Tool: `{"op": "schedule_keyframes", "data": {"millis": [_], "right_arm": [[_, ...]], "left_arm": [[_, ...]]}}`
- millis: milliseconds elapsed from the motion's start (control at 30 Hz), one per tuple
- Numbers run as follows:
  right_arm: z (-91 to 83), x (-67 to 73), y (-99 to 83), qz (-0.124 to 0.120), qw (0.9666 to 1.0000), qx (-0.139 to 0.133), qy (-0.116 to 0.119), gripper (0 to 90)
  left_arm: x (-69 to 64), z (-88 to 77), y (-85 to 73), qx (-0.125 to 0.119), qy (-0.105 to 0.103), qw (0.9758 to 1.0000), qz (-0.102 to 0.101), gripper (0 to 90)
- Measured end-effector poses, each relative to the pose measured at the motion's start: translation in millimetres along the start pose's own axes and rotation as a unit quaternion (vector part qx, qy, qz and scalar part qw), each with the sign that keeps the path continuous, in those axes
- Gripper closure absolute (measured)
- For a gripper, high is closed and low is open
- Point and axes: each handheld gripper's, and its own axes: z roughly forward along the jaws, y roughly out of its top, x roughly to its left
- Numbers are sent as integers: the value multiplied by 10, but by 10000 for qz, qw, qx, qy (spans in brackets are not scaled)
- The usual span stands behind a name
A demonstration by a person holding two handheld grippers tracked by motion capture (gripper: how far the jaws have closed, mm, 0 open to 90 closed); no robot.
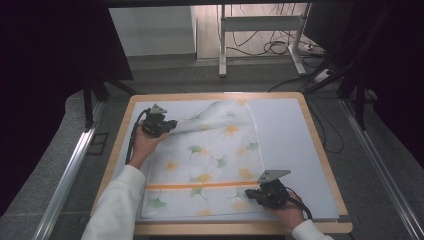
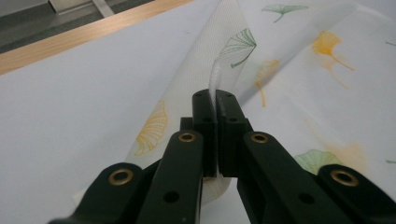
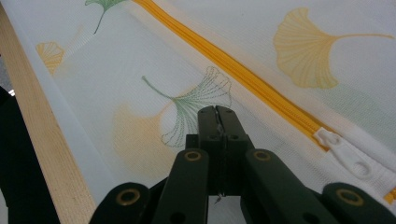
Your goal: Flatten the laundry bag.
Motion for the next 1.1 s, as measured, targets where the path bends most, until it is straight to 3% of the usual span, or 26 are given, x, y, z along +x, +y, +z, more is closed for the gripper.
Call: {"op": "schedule_keyframes", "data": {"millis": [233,300,367,433,467,567,700,867,1100], "right_arm": [[0,0,1,-17,10000,4,6,889],[0,8,4,-28,10000,6,-16,889],[-1,13,4,-42,10000,5,-35,889],[-3,15,0,-49,10000,3,-41,889],[-4,14,-2,-40,10000,-6,-31,889],[-3,5,-3,-29,10000,-4,-6,889],[-3,11,-4,-19,10000,-6,-25,889],[-4,15,-3,5,10000,-2,-35,889],[-4,14,-5,-5,10000,-9,-35,889]], "left_arm": [[229,52,68,-151,265,9991,-298,878],[291,85,77,-80,476,9984,-306,857],[369,97,58,-126,619,9966,-527,789],[466,73,31,-134,611,9941,-883,708],[491,54,25,-180,580,9935,-962,646],[522,-32,15,-259,694,9934,-870,483],[490,-152,24,-362,727,9943,-685,377],[420,-317,49,-494,620,9954,-531,337],[221,-437,-41,-585,413,9971,-276,396]]}}
